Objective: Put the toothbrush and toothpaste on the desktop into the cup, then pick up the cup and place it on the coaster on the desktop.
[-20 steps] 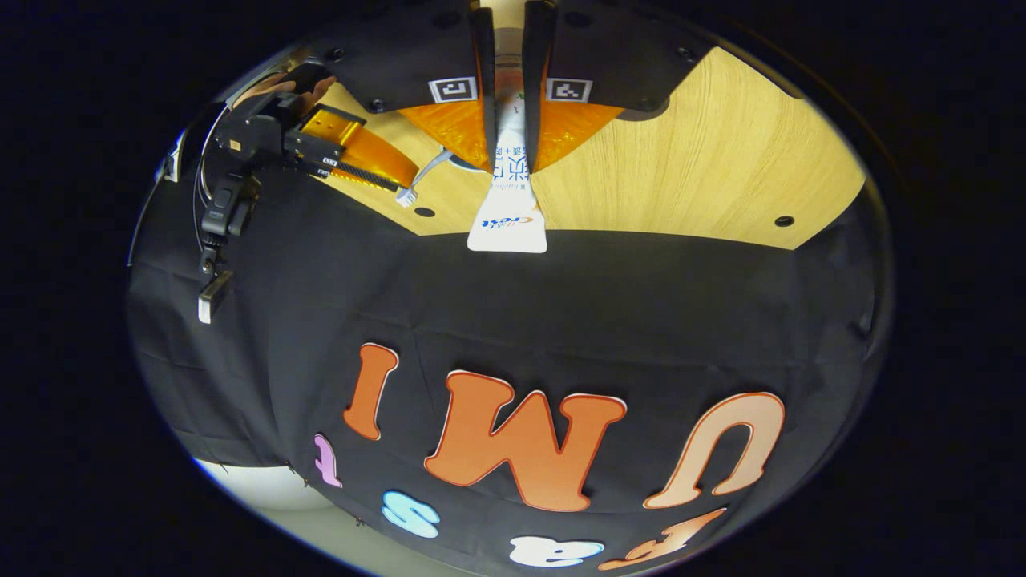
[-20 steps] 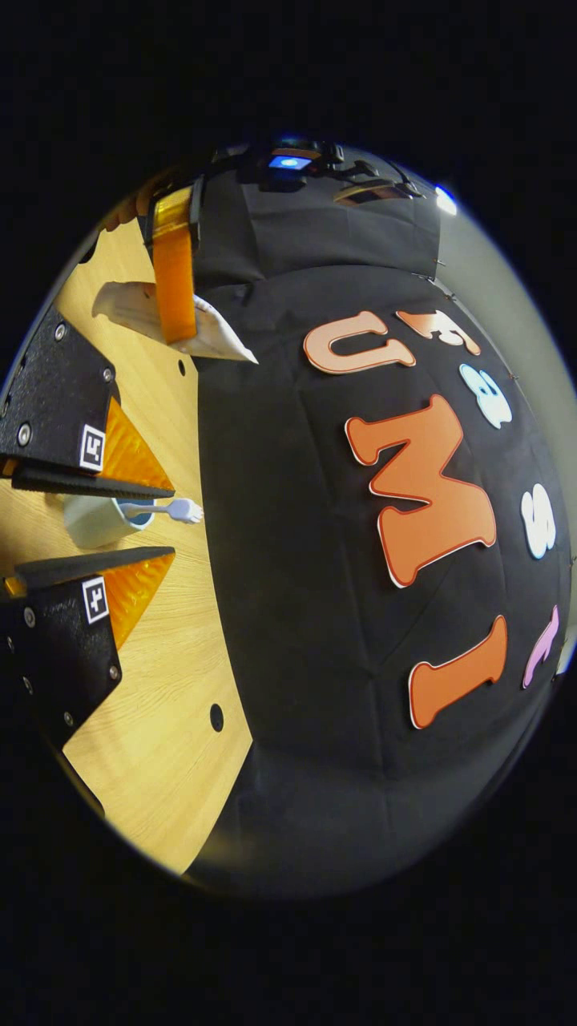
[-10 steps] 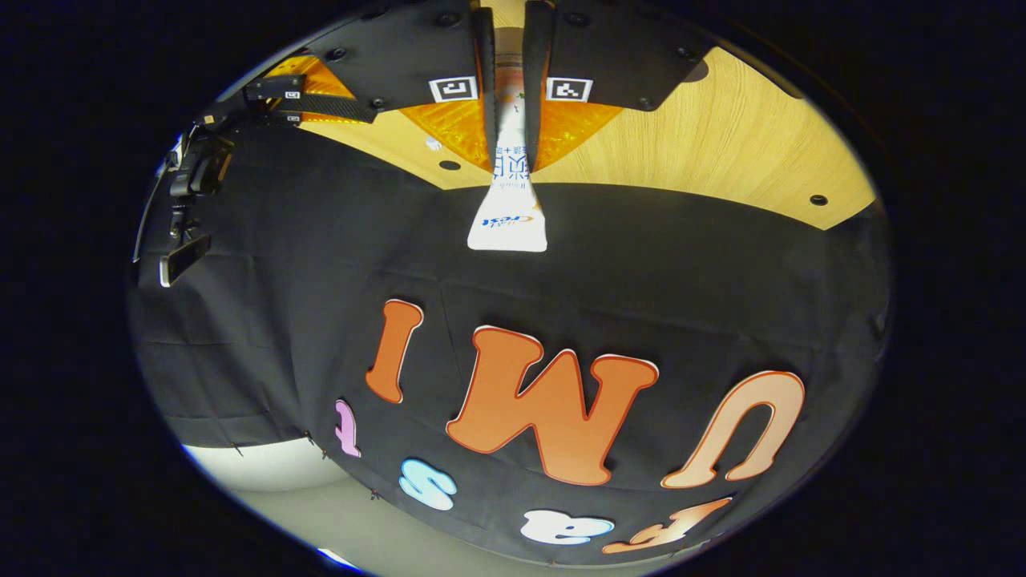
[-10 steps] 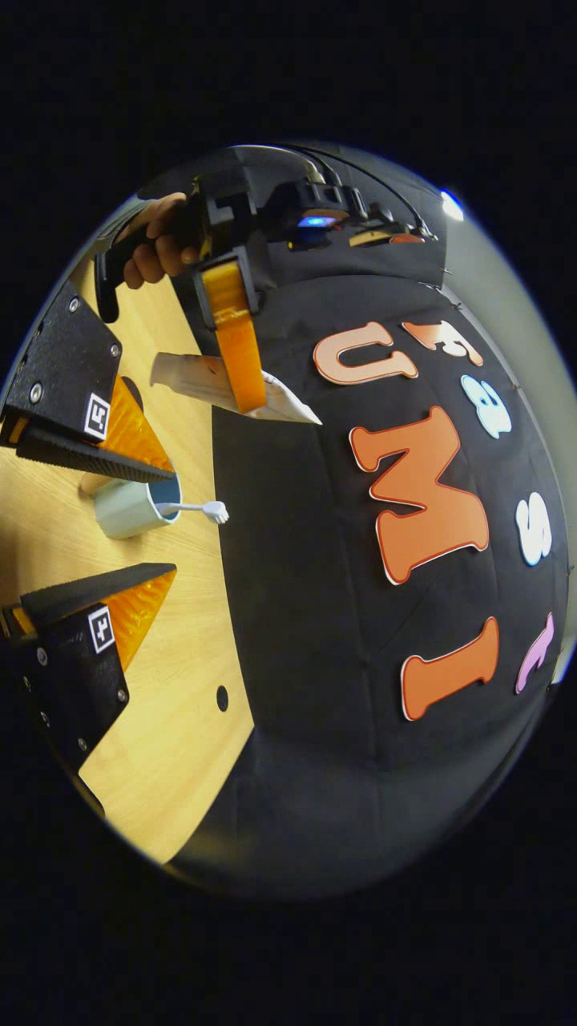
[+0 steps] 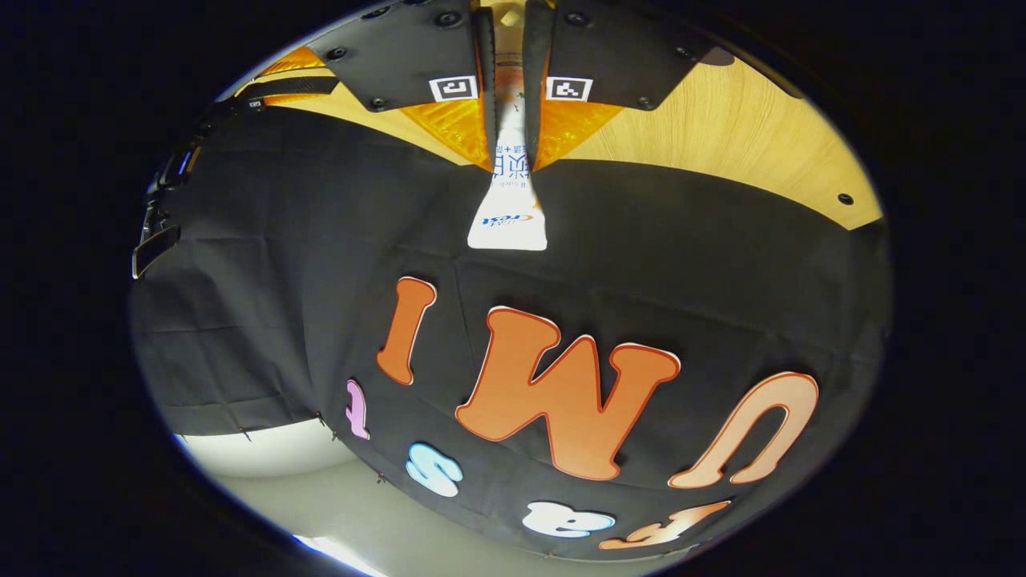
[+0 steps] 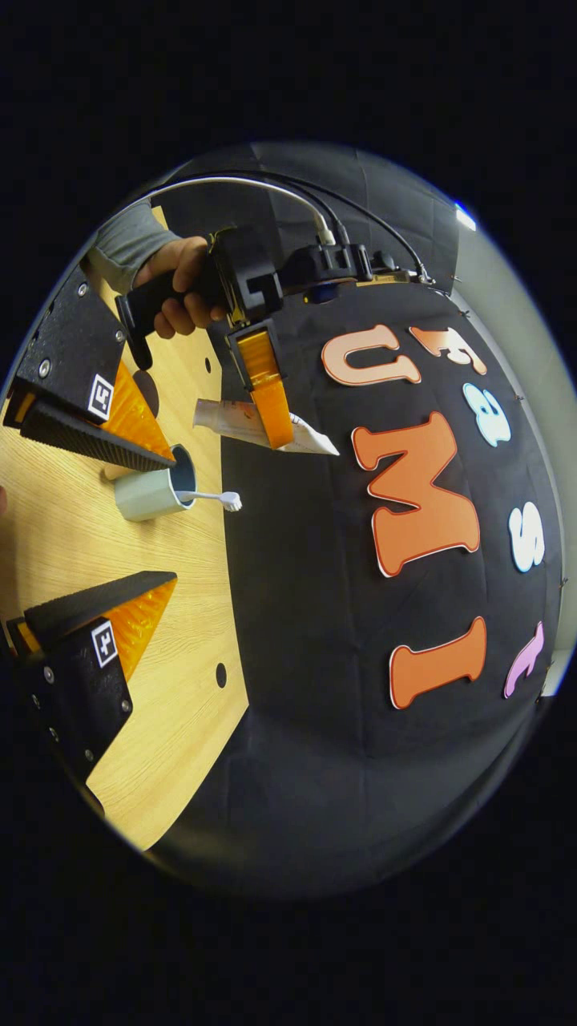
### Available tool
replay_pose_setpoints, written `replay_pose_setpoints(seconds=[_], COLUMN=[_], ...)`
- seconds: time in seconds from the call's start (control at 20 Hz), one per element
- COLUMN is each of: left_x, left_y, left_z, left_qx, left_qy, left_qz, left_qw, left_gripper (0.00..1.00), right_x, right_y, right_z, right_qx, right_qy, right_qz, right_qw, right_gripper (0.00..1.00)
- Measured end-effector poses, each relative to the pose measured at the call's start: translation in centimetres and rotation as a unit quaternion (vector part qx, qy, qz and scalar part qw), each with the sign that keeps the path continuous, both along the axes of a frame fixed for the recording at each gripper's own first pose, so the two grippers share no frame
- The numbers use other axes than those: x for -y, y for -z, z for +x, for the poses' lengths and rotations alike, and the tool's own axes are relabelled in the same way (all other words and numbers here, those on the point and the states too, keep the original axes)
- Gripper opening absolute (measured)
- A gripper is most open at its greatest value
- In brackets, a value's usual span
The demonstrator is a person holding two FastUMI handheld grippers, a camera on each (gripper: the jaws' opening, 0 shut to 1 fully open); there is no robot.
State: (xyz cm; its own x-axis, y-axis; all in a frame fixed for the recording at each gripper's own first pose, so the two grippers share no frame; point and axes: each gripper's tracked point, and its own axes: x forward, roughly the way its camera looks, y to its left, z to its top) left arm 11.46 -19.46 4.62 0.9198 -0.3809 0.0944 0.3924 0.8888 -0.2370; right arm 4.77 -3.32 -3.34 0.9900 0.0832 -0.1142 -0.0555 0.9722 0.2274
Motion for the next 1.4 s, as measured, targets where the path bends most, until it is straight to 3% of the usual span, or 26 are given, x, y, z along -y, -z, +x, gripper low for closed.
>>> replay_pose_setpoints(seconds=[1.0, 1.4], left_x=[2.4, 1.7], left_y=[6.2, 7.6], left_z=[4.0, 3.1], left_qx=[-0.053, -0.078], left_qy=[0.015, 0.018], left_qz=[-0.016, 0.01], left_qw=[0.998, 0.997], left_gripper=[0.17, 0.24], right_x=[-1.1, -1.9], right_y=[1.1, 1.7], right_z=[-1.2, -0.1], right_qx=[-0.013, -0.023], right_qy=[-0.004, -0.009], right_qz=[-0.019, -0.024], right_qw=[1.0, 0.999], right_gripper=[0.78, 0.79])
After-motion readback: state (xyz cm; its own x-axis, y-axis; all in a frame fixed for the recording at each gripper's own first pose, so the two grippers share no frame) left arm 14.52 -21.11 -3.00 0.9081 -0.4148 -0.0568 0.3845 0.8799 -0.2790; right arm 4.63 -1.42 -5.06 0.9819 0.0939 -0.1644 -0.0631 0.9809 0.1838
